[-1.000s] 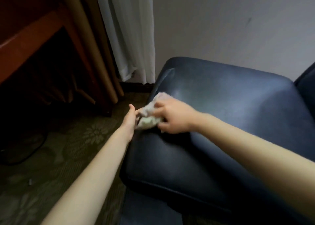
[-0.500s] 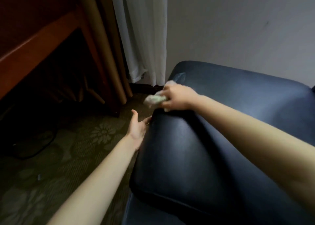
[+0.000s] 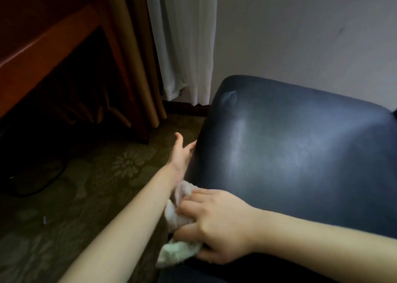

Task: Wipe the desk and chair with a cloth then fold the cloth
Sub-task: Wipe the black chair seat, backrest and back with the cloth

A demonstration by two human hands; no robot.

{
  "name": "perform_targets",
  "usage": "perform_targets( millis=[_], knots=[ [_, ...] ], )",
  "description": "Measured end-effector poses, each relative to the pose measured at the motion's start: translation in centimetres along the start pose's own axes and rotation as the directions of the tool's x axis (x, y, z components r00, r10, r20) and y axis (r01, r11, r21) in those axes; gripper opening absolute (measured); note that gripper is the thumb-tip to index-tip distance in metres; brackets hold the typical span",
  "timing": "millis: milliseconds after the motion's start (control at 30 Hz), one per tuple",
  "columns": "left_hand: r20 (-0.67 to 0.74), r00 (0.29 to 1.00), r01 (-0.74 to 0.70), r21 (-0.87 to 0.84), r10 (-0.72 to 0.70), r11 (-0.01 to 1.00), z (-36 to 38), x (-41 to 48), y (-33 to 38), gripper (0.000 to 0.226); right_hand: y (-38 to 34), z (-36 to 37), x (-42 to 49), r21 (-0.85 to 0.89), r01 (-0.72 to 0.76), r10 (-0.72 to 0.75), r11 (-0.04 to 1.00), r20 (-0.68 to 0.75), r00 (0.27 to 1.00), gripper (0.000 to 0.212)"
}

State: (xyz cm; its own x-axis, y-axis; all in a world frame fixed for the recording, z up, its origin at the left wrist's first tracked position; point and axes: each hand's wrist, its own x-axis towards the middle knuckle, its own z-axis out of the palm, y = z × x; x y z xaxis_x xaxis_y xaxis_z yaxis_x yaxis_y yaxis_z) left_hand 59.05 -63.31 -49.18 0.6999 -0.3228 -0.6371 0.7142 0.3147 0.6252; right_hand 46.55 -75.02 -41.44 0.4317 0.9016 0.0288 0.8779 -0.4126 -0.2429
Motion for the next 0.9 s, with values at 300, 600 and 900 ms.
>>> perform_targets(
  millis=[300, 600, 900],
  knots=[
    [0.024, 0.999, -0.046, 0.047, 0.045, 0.998, -1.2, 0.7, -0.7, 0.077, 20.5, -5.6, 3.5, -0.159, -0.633, 0.624, 0.757, -0.109, 0.774, 0.047],
    [0.085, 0.996, -0.039, 0.055, 0.034, 0.998, -0.4, 1.5, 1.0, 0.081, 15.2, -4.2, 2.7, -0.216, -0.551, 0.543, 0.806, -0.102, 0.834, 0.042],
    [0.118, 0.992, -0.061, 0.070, 0.052, 0.996, 1.9, 2.0, 2.9, 0.076, 9.4, -3.0, 0.0, 0.022, -0.029, 0.029, 0.999, -0.003, 1.000, 0.045]
  ],
)
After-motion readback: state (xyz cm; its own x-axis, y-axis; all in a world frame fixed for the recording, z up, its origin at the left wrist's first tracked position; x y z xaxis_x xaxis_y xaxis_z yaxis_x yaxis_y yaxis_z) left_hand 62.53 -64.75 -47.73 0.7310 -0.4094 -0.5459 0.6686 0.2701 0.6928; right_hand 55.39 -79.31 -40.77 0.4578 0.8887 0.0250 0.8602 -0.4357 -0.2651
